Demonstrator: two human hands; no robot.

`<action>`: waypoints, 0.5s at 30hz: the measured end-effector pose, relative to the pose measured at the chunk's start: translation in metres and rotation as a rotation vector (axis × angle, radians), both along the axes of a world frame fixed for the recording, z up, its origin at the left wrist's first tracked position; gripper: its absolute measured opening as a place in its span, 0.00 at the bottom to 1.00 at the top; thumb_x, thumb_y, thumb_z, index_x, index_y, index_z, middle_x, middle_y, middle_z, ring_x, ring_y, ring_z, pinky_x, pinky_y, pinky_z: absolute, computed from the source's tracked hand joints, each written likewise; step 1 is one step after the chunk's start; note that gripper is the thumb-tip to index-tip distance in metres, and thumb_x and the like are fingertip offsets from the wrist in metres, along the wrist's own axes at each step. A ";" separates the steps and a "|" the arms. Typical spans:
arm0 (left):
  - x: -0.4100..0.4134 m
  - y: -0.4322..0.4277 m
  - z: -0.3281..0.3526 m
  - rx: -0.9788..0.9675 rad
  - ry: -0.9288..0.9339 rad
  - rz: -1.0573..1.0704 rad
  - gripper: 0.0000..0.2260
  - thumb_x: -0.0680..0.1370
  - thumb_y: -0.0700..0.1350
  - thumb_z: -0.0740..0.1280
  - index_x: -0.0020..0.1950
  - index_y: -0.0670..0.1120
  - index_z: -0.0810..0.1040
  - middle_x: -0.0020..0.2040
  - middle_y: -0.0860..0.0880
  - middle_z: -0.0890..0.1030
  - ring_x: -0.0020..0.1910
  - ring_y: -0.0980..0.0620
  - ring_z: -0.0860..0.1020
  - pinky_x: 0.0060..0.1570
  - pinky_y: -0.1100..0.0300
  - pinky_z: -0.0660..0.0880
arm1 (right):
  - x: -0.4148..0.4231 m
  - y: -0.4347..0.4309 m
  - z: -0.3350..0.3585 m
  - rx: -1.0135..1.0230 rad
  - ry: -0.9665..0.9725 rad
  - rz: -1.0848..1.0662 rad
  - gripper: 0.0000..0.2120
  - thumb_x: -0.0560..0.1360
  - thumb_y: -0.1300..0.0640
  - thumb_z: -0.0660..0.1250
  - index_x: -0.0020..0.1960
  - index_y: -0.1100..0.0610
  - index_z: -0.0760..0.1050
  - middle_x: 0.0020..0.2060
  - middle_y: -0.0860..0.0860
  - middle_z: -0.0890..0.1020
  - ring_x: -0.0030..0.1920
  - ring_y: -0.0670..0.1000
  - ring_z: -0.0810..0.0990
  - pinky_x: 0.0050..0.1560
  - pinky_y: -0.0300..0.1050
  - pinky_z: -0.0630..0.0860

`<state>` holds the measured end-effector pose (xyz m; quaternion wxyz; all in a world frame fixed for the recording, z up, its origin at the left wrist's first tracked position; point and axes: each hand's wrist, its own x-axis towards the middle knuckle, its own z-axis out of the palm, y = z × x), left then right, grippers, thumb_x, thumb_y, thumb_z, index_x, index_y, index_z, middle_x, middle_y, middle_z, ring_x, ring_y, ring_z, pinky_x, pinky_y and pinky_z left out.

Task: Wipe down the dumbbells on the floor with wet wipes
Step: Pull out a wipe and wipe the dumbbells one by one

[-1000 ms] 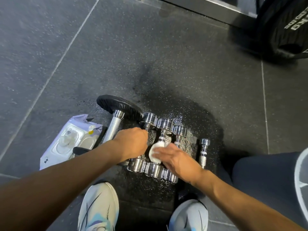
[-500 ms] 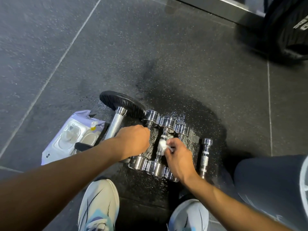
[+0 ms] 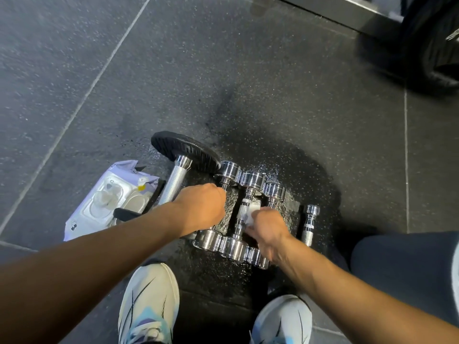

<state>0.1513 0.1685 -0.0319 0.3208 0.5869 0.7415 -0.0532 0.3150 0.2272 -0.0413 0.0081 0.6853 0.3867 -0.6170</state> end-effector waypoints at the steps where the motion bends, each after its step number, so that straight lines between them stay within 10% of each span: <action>1: 0.000 0.000 0.001 -0.002 0.000 0.000 0.14 0.81 0.42 0.60 0.36 0.51 0.64 0.40 0.50 0.75 0.39 0.50 0.78 0.38 0.55 0.72 | -0.005 0.009 -0.002 -0.006 0.017 -0.052 0.13 0.83 0.70 0.56 0.63 0.60 0.72 0.55 0.63 0.79 0.62 0.62 0.80 0.67 0.57 0.77; 5: 0.003 0.003 0.003 0.007 0.028 -0.015 0.13 0.82 0.44 0.60 0.38 0.50 0.64 0.39 0.52 0.72 0.40 0.50 0.77 0.38 0.56 0.71 | -0.013 0.008 0.001 0.085 -0.034 0.039 0.15 0.83 0.69 0.55 0.67 0.60 0.70 0.61 0.60 0.77 0.67 0.65 0.77 0.65 0.65 0.76; 11: -0.001 0.000 0.002 -0.011 -0.013 0.004 0.14 0.81 0.42 0.60 0.37 0.51 0.65 0.39 0.51 0.74 0.37 0.51 0.76 0.38 0.55 0.73 | -0.002 -0.012 0.010 0.108 -0.129 0.399 0.08 0.83 0.63 0.61 0.61 0.61 0.73 0.55 0.63 0.81 0.47 0.56 0.80 0.57 0.62 0.81; 15: -0.001 0.002 0.005 -0.032 -0.033 0.010 0.14 0.81 0.42 0.60 0.37 0.50 0.66 0.38 0.51 0.74 0.36 0.51 0.76 0.38 0.55 0.73 | -0.013 0.020 0.010 0.176 -0.083 0.196 0.07 0.82 0.63 0.64 0.59 0.61 0.76 0.55 0.62 0.81 0.60 0.63 0.81 0.62 0.61 0.80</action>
